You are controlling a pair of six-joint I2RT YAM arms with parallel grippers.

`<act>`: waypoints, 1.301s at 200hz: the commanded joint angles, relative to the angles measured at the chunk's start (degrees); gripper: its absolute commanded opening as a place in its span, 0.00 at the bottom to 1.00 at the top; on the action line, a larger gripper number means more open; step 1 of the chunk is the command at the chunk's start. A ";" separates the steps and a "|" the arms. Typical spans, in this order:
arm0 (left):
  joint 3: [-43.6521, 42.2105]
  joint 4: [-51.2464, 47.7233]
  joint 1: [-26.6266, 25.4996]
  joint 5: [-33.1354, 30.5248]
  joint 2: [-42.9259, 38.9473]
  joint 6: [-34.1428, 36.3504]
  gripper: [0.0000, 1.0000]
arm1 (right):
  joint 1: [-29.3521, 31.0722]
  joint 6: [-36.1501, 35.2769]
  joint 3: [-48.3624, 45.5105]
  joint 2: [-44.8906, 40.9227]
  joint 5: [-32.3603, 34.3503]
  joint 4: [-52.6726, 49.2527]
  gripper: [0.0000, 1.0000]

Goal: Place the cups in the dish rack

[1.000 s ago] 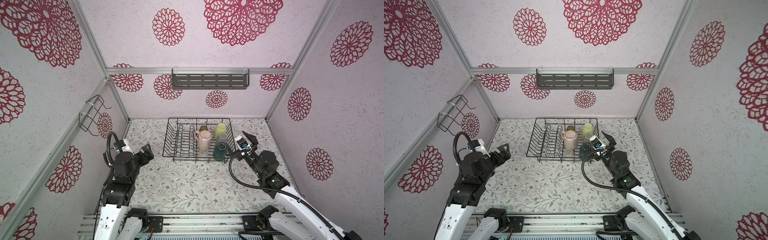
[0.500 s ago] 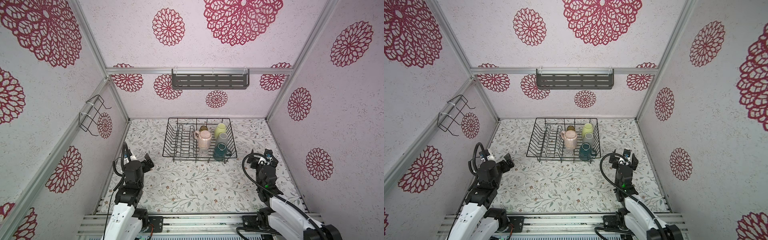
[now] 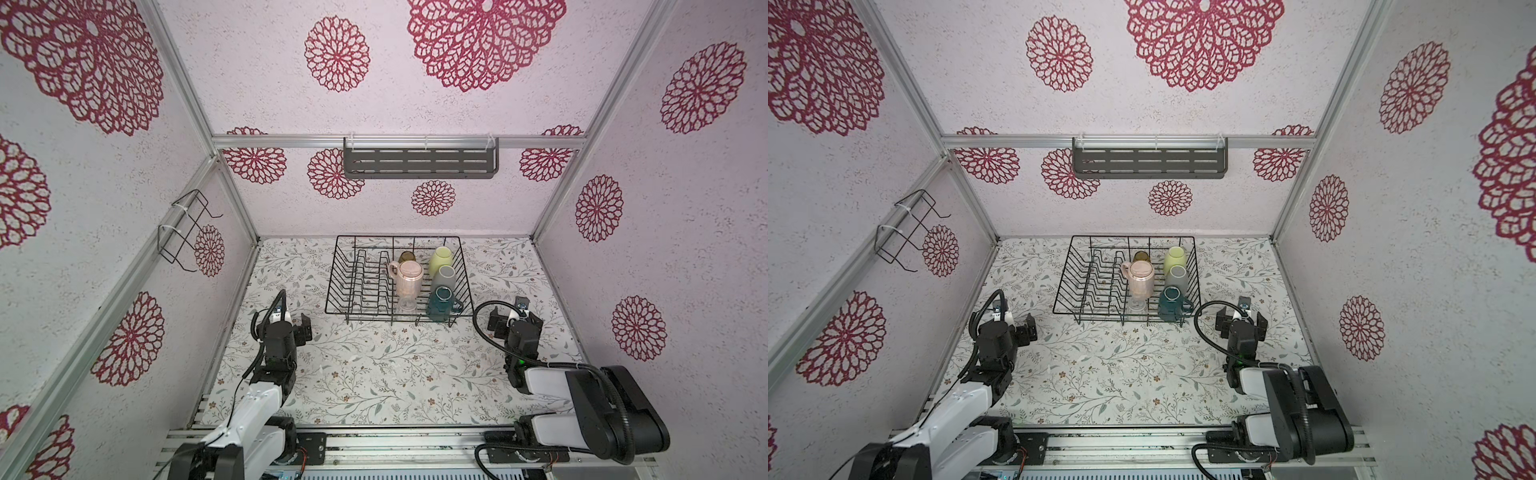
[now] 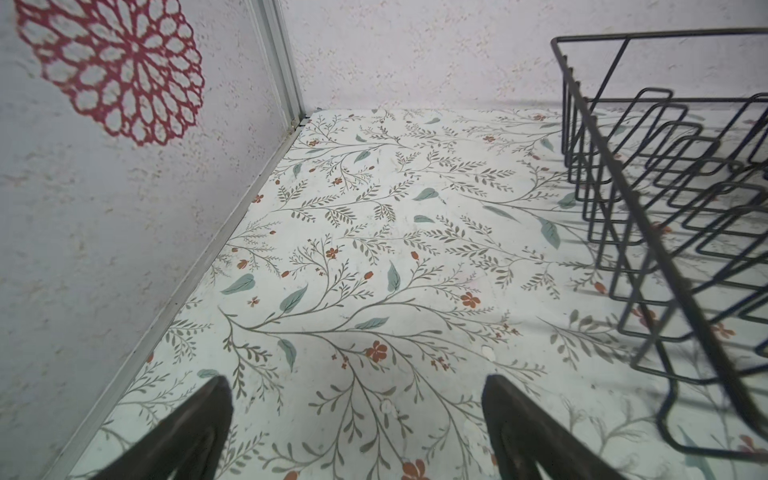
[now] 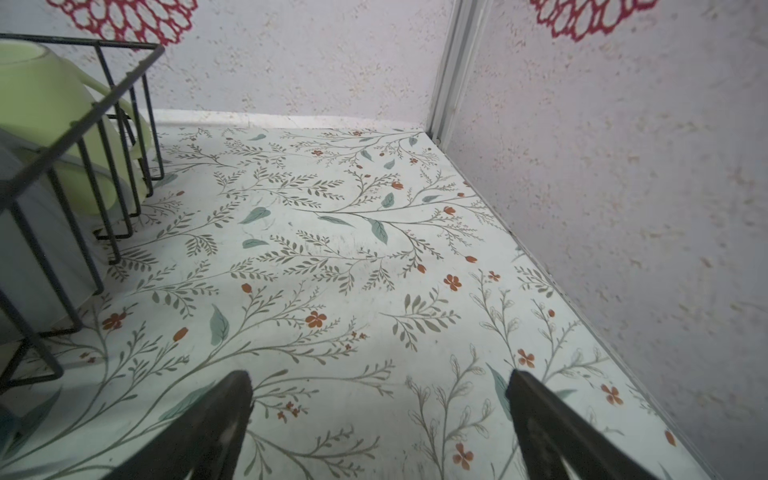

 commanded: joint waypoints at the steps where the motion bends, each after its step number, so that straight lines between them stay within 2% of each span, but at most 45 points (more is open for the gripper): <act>1: 3.22 8.35 0.98 4.29 5.06 3.36 0.97 | -2.18 -1.29 0.74 3.70 -3.34 10.79 0.99; 21: 3.91 14.37 2.24 6.15 9.49 3.25 0.97 | -4.06 -0.08 -0.88 10.57 -3.87 20.79 0.99; 30: 4.23 15.81 3.09 7.39 10.73 2.71 0.97 | -4.17 0.95 -0.77 8.38 -4.05 16.78 0.99; 42: 4.83 17.46 4.17 9.18 12.36 1.85 0.97 | -4.45 0.97 -0.41 10.13 -2.69 19.10 0.99; 54: 5.29 19.20 4.93 11.05 14.04 1.50 0.97 | -4.56 2.20 2.15 9.01 -1.95 12.36 0.99; 93: 7.24 21.75 6.40 15.14 18.66 1.44 0.97 | -4.57 2.47 2.11 9.63 0.08 13.38 0.99; 114: 5.47 32.25 6.70 12.41 24.80 1.92 0.97 | -4.54 2.45 2.12 9.52 0.09 13.20 0.99; 131: 4.30 40.21 7.44 13.31 29.47 1.29 0.97 | -4.56 2.45 2.14 9.50 0.09 13.05 0.99; 152: 5.85 32.98 7.51 13.77 27.41 0.88 0.97 | -4.52 2.45 2.14 9.35 0.09 12.76 0.99; 169: 6.27 34.89 7.60 12.44 28.86 0.74 0.97 | -4.52 2.45 2.20 9.33 0.09 12.78 0.99; 185: 7.82 30.87 7.53 10.32 28.32 0.05 0.97 | -4.55 2.45 2.09 9.38 0.09 12.86 0.99; 206: 8.11 31.47 7.59 7.49 28.92 -1.31 0.97 | -4.54 2.42 2.09 9.41 0.09 12.86 0.99; 260: 8.38 30.78 7.58 7.31 28.82 -1.35 0.97 | -4.58 2.45 2.21 9.41 0.09 12.82 0.99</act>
